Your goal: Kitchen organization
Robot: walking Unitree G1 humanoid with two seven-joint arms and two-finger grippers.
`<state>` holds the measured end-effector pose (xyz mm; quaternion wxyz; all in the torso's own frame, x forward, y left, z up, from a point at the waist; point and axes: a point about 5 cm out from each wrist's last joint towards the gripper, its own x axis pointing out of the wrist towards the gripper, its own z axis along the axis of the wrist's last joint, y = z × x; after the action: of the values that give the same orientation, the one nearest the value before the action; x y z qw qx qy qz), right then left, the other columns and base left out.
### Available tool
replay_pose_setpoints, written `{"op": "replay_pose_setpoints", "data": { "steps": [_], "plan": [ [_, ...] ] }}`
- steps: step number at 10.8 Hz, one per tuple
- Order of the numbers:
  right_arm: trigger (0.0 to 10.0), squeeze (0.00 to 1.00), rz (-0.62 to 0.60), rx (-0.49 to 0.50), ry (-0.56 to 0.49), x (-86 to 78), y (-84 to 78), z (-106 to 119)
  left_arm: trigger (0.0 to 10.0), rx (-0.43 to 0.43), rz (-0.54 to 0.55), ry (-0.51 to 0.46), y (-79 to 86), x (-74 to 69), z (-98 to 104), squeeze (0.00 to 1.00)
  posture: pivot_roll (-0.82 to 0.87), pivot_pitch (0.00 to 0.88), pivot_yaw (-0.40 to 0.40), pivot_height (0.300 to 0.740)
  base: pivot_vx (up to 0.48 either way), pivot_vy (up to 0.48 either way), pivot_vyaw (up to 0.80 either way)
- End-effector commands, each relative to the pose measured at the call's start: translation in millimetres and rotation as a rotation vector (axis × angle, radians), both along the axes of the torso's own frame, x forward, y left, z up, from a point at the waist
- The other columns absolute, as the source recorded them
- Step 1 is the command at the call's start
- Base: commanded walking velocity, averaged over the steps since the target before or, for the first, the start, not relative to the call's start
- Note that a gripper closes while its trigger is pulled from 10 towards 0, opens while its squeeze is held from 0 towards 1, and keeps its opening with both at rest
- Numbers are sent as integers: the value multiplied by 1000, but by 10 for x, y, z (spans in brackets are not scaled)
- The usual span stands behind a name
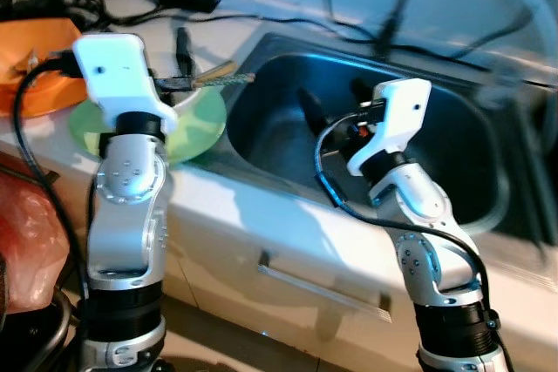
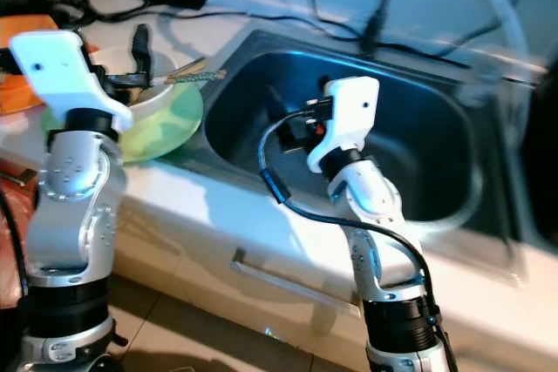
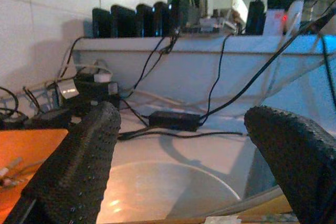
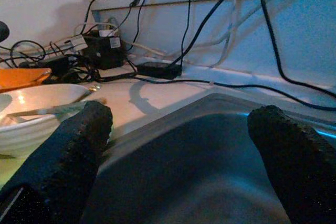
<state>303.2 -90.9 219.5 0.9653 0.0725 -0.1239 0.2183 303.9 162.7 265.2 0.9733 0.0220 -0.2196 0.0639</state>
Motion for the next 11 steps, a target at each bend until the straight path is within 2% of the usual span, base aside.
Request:
{"op": "replay_pose_setpoints", "data": {
  "steps": [1, 11],
  "plan": [
    [10000, 0, -12, -9, -11, -2, -31, 2, 10000, 0, -33, 10, -47, -8, -18, 0, -10, 111, -55, 740, 0, 0, 0],
    [10000, 0, -19, -14, -2, 4, -37, -27, 10000, -26, -61, 49, -95, 9, -92, 0, -11, 112, -56, 740, 0, 0, 0]
  ]
}}
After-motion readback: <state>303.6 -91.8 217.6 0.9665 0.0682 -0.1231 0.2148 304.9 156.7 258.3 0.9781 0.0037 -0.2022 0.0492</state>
